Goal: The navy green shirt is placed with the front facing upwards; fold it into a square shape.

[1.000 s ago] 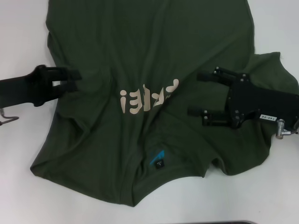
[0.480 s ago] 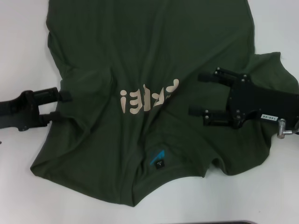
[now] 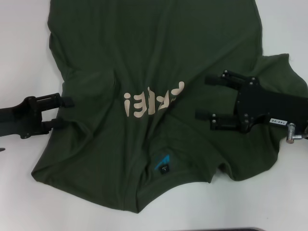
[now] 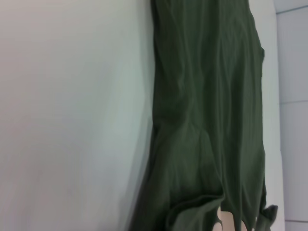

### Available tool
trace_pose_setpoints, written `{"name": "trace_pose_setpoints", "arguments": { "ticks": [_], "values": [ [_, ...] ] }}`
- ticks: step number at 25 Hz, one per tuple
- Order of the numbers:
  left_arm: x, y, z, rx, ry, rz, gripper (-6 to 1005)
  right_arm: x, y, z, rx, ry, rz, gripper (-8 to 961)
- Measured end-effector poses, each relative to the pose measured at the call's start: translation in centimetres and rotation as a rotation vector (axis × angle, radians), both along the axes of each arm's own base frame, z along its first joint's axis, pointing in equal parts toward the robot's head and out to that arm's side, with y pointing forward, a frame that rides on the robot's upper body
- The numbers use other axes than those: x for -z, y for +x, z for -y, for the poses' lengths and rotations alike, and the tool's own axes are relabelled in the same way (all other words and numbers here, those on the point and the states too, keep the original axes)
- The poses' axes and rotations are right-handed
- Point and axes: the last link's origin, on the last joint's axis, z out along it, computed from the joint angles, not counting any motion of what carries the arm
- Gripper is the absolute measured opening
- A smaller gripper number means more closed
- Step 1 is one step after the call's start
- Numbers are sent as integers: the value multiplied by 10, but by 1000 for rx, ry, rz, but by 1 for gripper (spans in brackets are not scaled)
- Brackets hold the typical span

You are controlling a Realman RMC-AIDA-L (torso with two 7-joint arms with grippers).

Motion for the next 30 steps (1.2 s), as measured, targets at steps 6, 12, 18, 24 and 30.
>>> {"name": "trace_pose_setpoints", "arguments": {
  "ticks": [6,12,18,24,30],
  "values": [
    [4,-2,-3,-24,-1,-27,843,0,0,0,1,1,-1,885],
    [9,4,-7,-12,-5,-20,843,0,0,-1,-1,2,-1,885],
    [14,8,-12,-5,-4,-29,843,0,-1,-1,-2,2,-1,884],
    [18,10,-14,-2,-18,-38,844,-1,0,-1,-1,4,-2,883],
    [18,12,-16,3,-21,-37,795,-1,0,-1,0,5,-1,883]
  ]
}}
